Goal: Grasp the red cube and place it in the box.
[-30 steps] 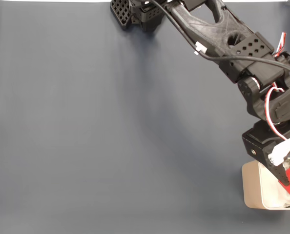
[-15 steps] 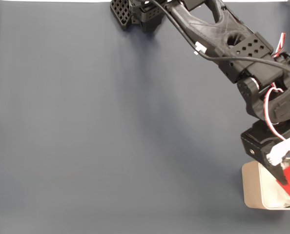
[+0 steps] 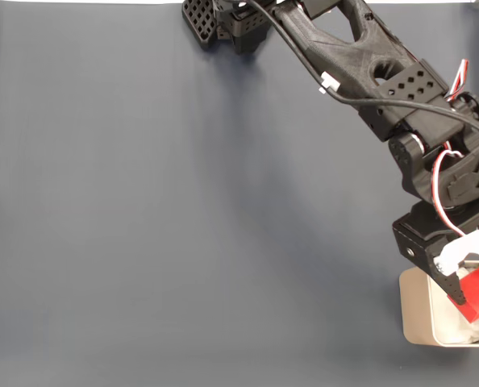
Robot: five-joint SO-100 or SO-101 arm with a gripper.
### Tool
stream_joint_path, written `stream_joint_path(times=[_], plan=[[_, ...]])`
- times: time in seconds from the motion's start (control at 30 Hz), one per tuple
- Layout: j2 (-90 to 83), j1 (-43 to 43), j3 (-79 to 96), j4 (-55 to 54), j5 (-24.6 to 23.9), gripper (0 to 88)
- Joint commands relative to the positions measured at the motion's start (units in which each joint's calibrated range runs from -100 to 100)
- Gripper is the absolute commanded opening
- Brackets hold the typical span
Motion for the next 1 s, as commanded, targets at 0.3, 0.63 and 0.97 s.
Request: stream_joint_path(times=[0.3, 0.63, 0.97], plan=[[-4.4, 1.5, -1.9, -2.1, -1.3, 38.8], [-4.3, 1.5, -2.4, -3.4, -1.1, 45.8], [-4.3, 1.6, -2.4, -4.4, -1.2, 46.9]])
